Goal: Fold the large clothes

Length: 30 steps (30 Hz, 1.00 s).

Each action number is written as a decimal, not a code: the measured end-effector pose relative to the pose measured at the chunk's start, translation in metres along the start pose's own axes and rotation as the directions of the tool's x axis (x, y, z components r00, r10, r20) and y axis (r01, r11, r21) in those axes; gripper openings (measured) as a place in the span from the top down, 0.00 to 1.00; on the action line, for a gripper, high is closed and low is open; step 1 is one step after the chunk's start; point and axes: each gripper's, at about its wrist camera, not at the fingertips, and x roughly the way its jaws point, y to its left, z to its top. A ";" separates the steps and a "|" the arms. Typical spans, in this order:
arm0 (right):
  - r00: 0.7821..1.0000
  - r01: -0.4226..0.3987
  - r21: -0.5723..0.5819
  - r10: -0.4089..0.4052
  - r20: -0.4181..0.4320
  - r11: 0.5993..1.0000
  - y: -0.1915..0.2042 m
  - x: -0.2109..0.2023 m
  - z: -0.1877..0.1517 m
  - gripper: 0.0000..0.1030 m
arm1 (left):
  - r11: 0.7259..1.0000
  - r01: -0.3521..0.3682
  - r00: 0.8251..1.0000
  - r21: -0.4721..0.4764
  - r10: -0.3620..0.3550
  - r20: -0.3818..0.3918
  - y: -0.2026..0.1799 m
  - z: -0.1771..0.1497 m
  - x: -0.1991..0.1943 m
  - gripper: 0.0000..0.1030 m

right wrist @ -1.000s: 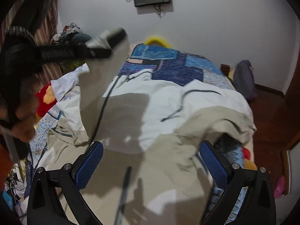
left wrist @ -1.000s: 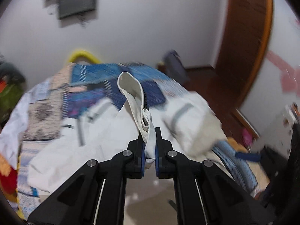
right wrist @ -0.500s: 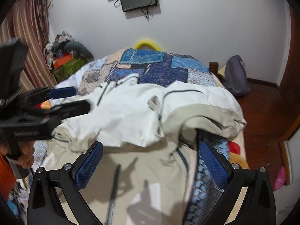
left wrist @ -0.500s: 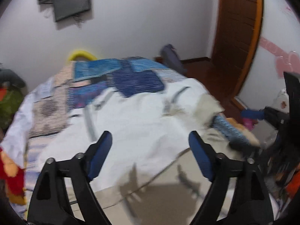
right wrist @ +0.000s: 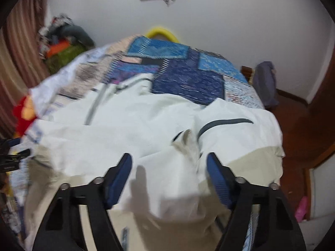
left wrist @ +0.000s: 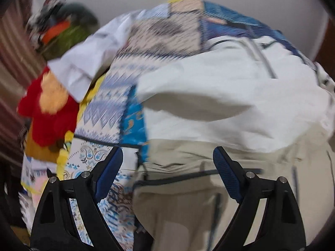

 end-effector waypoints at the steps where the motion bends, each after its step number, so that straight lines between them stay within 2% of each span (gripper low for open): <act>1: 1.000 0.018 -0.001 -0.018 -0.008 1.000 -0.001 0.007 0.001 0.46 | 1.000 0.010 1.000 -0.021 -0.010 -0.002 0.006 0.001 0.004 0.14; 3: 0.998 0.054 -0.008 -0.054 -0.023 0.999 -0.001 0.023 0.002 0.52 | 0.997 0.039 0.999 -0.074 -0.039 0.004 0.013 0.007 0.016 0.14; 5: 0.994 0.110 -0.040 -0.110 -0.002 0.993 0.003 0.033 0.001 0.56 | 0.988 0.079 0.997 -0.134 -0.078 0.016 0.017 0.018 0.028 0.14; 8: 0.979 0.205 -0.097 -0.203 0.030 0.974 0.009 0.039 -0.002 0.59 | 0.976 0.112 0.994 -0.188 -0.107 0.034 0.020 0.041 0.040 0.14; 9: 0.974 0.226 -0.112 -0.223 0.038 0.968 0.010 0.040 -0.003 0.59 | 0.977 0.087 0.996 -0.194 -0.080 0.040 0.020 0.052 0.045 0.14; 11: 0.964 0.265 -0.152 -0.261 0.049 0.952 0.012 0.041 -0.008 0.59 | 0.979 -0.011 0.999 -0.206 0.018 0.030 0.026 0.071 0.056 0.14; 13: 0.955 0.296 -0.192 -0.292 0.048 0.936 0.012 0.046 -0.013 0.59 | 0.973 -0.095 0.995 -0.212 0.097 -0.002 0.039 0.085 0.071 0.14; 14: 0.951 0.308 -0.208 -0.306 0.046 0.928 0.012 0.048 -0.015 0.59 | 0.969 -0.124 0.992 -0.214 0.121 -0.024 0.047 0.090 0.078 0.14; 16: 0.947 0.317 -0.223 -0.318 0.034 0.922 0.009 0.052 -0.020 0.59 | 0.965 -0.114 0.993 -0.238 0.106 -0.046 0.062 0.094 0.087 0.14; 19: 0.947 0.319 -0.232 -0.317 0.043 0.919 0.008 0.053 -0.027 0.59 | 0.958 -0.053 0.998 -0.283 0.045 -0.036 0.073 0.089 0.080 0.14; 22: 0.947 0.319 -0.248 -0.316 0.055 0.915 0.015 0.047 -0.026 0.59 | 0.961 0.009 1.000 -0.276 -0.006 0.011 0.078 0.083 0.055 0.15; 28: 0.978 0.182 -0.187 -0.157 0.140 0.965 0.042 0.004 -0.005 0.56 | 0.991 -0.012 0.992 -0.137 0.029 0.125 0.081 0.070 -0.005 0.15; 30: 0.982 0.124 -0.201 -0.091 0.167 0.972 0.064 -0.009 0.003 0.45 | 0.993 -0.011 0.993 -0.119 0.025 0.113 0.079 0.064 -0.009 0.15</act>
